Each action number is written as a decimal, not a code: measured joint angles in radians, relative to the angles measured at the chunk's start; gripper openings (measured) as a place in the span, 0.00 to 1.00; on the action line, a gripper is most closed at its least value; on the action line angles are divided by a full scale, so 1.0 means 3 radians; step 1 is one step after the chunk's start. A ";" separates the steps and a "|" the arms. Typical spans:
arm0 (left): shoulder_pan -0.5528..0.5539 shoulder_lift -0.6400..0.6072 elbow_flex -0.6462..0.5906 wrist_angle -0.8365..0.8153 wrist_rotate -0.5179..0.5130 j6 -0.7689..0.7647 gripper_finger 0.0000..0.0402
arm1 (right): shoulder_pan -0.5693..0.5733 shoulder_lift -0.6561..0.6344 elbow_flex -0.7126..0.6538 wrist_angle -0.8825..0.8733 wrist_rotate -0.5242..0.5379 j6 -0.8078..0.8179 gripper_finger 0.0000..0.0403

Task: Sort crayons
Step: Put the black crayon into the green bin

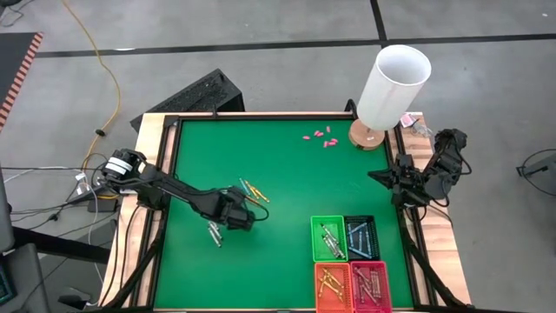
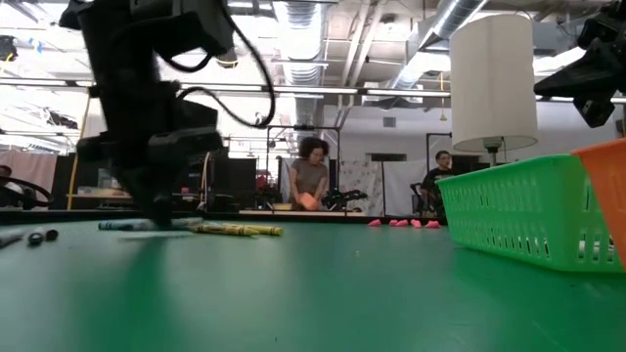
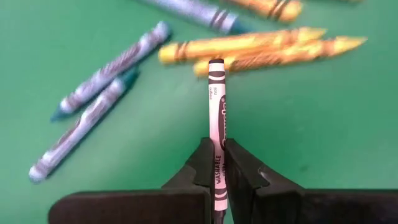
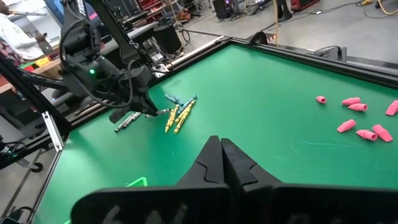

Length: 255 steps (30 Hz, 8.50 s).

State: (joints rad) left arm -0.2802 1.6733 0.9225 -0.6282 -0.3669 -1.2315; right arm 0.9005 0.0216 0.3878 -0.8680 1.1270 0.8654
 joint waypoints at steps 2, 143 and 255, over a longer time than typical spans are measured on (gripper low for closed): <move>0.0000 0.0000 0.0070 0.0004 -0.0056 0.0074 0.01 | 0.0000 0.0000 0.0000 0.0000 -0.0001 0.0000 0.00; -0.0772 -0.0613 -0.0623 -0.0205 0.0372 0.1423 0.38 | 0.0000 0.0018 -0.0001 0.0001 0.0000 0.0001 0.00; -0.0188 0.0303 0.0134 0.0878 0.0714 0.2669 0.40 | 0.0000 0.0033 -0.0001 -0.0010 0.0000 0.0000 0.00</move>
State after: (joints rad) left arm -0.3366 1.7641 0.9627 -0.3649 -0.1529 -0.4309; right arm 0.9005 0.0315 0.3874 -0.8710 1.1271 0.8654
